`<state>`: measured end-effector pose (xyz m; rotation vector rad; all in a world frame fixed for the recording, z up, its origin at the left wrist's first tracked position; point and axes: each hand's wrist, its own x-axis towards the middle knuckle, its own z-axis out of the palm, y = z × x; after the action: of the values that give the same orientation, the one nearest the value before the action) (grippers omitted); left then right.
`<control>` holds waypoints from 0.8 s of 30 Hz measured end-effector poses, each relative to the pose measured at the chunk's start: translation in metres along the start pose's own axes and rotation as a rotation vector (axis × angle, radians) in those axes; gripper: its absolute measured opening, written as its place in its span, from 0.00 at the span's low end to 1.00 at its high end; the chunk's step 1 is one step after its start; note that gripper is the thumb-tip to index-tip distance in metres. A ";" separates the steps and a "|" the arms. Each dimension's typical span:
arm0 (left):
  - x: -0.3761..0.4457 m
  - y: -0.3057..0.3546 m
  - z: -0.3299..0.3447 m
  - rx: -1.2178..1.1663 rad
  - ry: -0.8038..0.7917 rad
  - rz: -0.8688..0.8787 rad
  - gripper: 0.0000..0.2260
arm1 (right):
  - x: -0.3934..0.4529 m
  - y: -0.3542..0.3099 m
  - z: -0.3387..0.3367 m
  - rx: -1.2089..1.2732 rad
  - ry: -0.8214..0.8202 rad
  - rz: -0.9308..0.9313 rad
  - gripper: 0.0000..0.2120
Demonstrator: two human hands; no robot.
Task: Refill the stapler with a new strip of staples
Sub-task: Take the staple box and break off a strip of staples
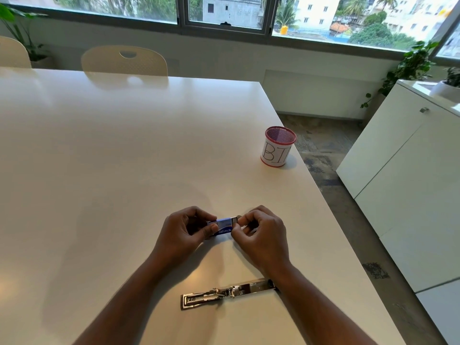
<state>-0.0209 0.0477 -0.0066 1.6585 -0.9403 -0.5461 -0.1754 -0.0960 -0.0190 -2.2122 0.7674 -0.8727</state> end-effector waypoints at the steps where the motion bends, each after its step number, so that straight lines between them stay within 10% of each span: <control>1: 0.000 0.000 0.000 -0.001 0.000 -0.001 0.07 | 0.000 0.000 0.000 0.010 -0.002 0.001 0.06; 24: 0.001 0.004 -0.001 -0.059 -0.002 -0.031 0.07 | 0.000 0.001 -0.002 0.100 0.014 -0.088 0.04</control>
<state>-0.0211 0.0469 -0.0022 1.6215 -0.8931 -0.5912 -0.1770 -0.0973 -0.0191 -2.1671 0.6227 -0.9501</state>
